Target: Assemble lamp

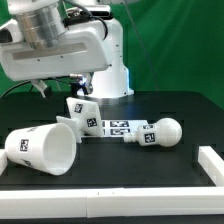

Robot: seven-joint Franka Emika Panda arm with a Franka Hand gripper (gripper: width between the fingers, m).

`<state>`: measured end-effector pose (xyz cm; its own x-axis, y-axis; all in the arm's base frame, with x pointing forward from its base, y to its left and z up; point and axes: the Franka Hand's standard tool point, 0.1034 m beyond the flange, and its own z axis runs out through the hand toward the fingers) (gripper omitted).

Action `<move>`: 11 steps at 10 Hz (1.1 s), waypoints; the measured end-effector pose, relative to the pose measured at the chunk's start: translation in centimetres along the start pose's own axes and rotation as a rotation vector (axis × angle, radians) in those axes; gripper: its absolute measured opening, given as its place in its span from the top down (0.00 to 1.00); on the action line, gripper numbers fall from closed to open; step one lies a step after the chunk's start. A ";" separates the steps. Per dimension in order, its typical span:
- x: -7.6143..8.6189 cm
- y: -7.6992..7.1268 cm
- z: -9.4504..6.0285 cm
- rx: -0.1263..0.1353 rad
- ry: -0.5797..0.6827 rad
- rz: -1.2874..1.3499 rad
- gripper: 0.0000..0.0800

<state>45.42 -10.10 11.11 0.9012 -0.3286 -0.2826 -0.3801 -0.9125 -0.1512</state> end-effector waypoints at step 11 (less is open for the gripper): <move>-0.7 2.3 2.9 0.114 -0.633 0.064 0.13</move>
Offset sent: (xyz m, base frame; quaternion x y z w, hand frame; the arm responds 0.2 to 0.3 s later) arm -0.0064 -0.0434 -0.0263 0.0603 -0.2324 0.0775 0.9677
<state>43.37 -11.26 8.24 0.5918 -0.1421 -0.7934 -0.4801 -0.8528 -0.2054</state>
